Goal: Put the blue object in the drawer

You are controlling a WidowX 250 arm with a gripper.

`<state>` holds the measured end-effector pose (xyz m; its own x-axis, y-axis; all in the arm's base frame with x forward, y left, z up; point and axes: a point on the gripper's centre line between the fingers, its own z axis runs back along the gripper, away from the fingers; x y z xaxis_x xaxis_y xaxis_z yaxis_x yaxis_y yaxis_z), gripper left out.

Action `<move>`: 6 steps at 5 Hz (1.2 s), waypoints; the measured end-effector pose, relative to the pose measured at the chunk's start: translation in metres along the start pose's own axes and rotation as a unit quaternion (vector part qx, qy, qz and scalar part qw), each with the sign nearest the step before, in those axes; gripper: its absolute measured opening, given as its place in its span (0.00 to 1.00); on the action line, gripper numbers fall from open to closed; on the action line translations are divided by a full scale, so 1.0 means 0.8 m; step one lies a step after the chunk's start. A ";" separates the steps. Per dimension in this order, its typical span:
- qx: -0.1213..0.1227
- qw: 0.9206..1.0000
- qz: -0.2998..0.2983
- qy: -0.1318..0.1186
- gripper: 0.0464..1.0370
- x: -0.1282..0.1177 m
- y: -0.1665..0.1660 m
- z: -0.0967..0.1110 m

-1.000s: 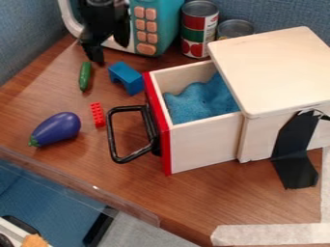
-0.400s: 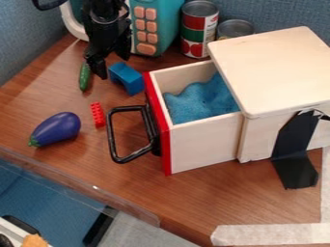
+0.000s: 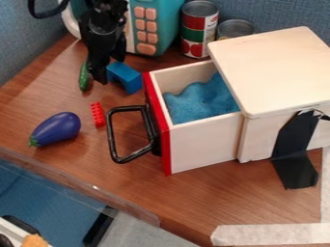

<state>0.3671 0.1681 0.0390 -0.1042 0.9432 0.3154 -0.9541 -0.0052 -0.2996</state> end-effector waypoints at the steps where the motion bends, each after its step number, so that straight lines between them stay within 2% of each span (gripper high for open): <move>1: 0.001 1.000 0.011 -0.003 0.96 -0.003 0.001 -0.006; 3: -0.002 1.000 -0.002 -0.011 0.93 -0.015 -0.003 -0.013; 4: -0.004 1.000 0.002 -0.004 0.64 -0.018 -0.002 -0.014; 5: 0.006 1.000 0.007 0.006 0.56 -0.022 0.002 -0.013; 6: 0.022 0.999 0.003 0.025 0.56 -0.023 0.005 0.003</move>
<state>0.3646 0.1500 0.0339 -0.0970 0.9585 0.2680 -0.9649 -0.0246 -0.2614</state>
